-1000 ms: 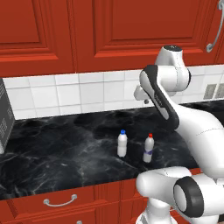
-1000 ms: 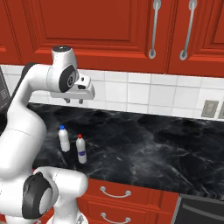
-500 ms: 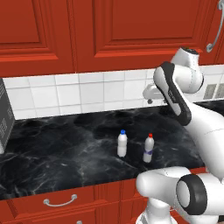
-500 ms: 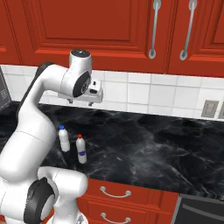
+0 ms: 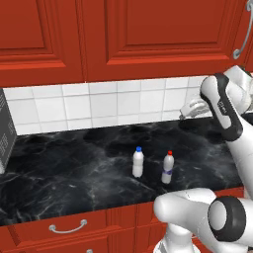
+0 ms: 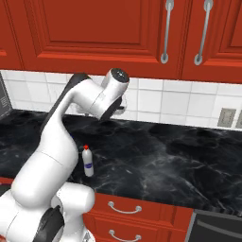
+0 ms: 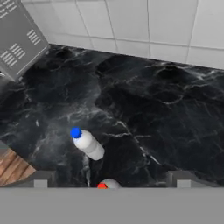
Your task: Take the bottled waters from the counter and place them in the freezer to freeze. Close the freezer door after placing the bottles.
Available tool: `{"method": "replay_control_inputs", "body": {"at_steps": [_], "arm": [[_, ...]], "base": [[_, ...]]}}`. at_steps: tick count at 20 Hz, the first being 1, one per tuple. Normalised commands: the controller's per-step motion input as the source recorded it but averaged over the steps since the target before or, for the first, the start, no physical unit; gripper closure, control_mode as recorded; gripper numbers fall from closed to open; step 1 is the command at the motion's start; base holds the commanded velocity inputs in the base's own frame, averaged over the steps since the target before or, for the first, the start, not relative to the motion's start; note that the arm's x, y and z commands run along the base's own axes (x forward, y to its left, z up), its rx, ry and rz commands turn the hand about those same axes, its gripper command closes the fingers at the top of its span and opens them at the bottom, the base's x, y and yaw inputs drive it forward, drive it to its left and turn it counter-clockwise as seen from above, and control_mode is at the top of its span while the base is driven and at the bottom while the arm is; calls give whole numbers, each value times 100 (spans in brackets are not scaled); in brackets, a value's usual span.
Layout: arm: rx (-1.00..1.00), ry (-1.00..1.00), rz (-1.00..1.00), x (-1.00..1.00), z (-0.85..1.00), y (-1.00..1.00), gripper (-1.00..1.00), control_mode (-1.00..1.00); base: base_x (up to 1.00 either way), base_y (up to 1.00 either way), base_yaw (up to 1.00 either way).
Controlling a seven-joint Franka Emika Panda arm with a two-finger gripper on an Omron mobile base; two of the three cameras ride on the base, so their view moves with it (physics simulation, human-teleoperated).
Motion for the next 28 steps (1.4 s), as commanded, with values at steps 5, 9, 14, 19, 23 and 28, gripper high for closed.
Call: {"method": "replay_control_inputs", "body": {"at_steps": [5,9,14,19,23,28], "arm": [[0,-45,43,0,-34,-8,-100,-100],[8,-26,42,-3,-47,-14,-100,-100],[18,-17,39,-2,-31,-30,-100,-100],[10,-12,36,0,-29,-21,-100,-100],[0,-12,30,0,-43,0,-100,-100],[0,-6,20,0,-54,0,-100,-100]], "base": [[0,0,0],[0,0,0],[0,0,0],[0,0,0],[0,0,0],[0,0,0]]}}
